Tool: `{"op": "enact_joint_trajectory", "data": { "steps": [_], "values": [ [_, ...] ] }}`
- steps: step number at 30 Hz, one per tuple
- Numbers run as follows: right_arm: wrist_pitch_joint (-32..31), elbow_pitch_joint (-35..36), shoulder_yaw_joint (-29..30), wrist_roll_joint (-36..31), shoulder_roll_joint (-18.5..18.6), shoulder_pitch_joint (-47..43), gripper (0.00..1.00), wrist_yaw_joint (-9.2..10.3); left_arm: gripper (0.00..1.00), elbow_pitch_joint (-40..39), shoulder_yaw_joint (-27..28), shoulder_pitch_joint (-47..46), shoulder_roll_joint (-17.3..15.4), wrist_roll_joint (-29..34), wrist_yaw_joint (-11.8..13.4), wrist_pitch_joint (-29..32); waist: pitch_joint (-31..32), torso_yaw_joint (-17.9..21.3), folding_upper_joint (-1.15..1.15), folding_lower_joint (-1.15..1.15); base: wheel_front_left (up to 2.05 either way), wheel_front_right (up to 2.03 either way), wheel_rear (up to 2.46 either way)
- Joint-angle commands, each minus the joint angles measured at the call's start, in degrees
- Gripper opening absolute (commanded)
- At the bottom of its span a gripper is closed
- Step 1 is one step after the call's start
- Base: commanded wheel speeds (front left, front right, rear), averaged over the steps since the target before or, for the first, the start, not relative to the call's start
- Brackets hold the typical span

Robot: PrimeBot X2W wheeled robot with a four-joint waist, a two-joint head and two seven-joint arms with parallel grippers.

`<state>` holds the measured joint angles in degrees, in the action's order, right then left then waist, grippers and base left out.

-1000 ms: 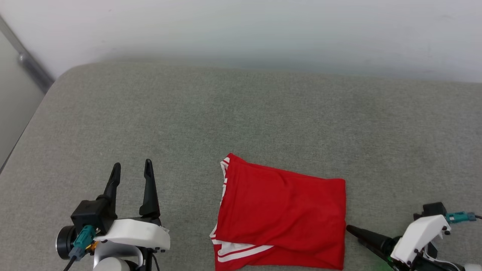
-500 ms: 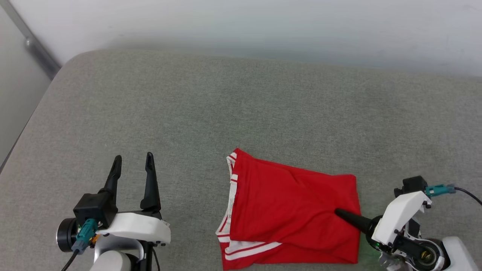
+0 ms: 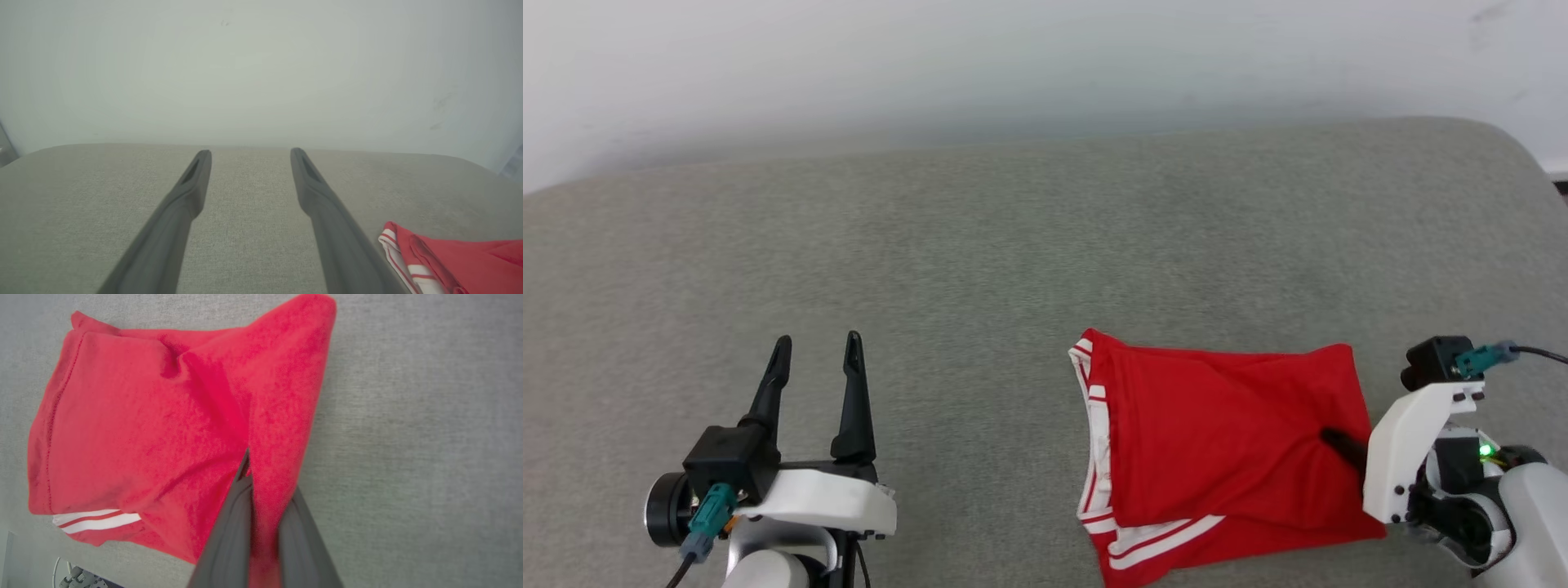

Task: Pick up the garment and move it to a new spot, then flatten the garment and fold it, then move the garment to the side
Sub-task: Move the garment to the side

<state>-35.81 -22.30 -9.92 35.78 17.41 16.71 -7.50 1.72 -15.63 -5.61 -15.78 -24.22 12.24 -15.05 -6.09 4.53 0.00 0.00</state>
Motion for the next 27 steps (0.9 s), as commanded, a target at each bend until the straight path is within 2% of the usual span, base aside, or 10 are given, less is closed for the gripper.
{"op": "enact_joint_trajectory", "data": {
  "steps": [1, 3, 7, 11, 15, 20, 27],
  "values": [
    [0.2, 0.0, -0.1, -1.0, 0.8, 1.2, 0.0, 0.03, 1.0, -0.3, 0.1, -0.8, -0.2, 0.4, 0.1, 0.1, -2.0, 5.3, 0.0, 0.0, 0.0, 0.0, 0.0],
    [0.6, -0.2, -0.7, -4.4, 2.2, 2.8, 0.0, 0.04, 1.0, -0.9, -0.1, -1.6, -0.6, 0.6, 0.0, 0.2, -3.3, 8.3, 0.0, 0.0, 0.0, 0.0, 0.0],
    [1.7, -1.3, -0.4, -7.7, 2.4, 6.4, 0.0, 0.04, 1.0, -2.5, -0.6, -3.5, -1.4, 1.5, -0.3, 1.1, -6.6, 13.7, 0.0, 0.0, 0.0, 0.0, 0.0],
    [4.3, -4.2, 1.9, -10.4, 2.9, 11.4, 0.0, 0.03, 1.0, -4.3, -1.6, -6.4, -2.4, 2.6, -0.9, 2.8, -10.9, 17.4, 0.0, 0.0, 0.0, 0.0, 0.0],
    [8.3, -7.1, 5.5, -12.7, 4.0, 17.2, 0.0, 0.03, 1.0, -6.5, -2.9, -10.7, -3.7, 4.4, -1.9, 4.7, -16.5, 18.5, 0.0, 0.0, 0.0, 0.0, 0.0],
    [13.2, -11.3, 12.9, -15.1, 4.9, 23.3, 0.0, 0.04, 1.0, -9.0, -3.8, -16.2, -5.3, 6.3, -3.2, 7.3, -23.2, 18.3, 0.0, 0.0, 0.0, 0.0, 0.0],
    [20.1, -16.8, 22.3, -18.3, 6.6, 28.3, 0.0, 0.03, 1.0, -11.4, -4.4, -20.1, -6.9, 7.9, -3.9, 9.2, -28.7, 17.2, 0.0, 0.0, 0.0, 0.0, 0.0]
  ]
}}
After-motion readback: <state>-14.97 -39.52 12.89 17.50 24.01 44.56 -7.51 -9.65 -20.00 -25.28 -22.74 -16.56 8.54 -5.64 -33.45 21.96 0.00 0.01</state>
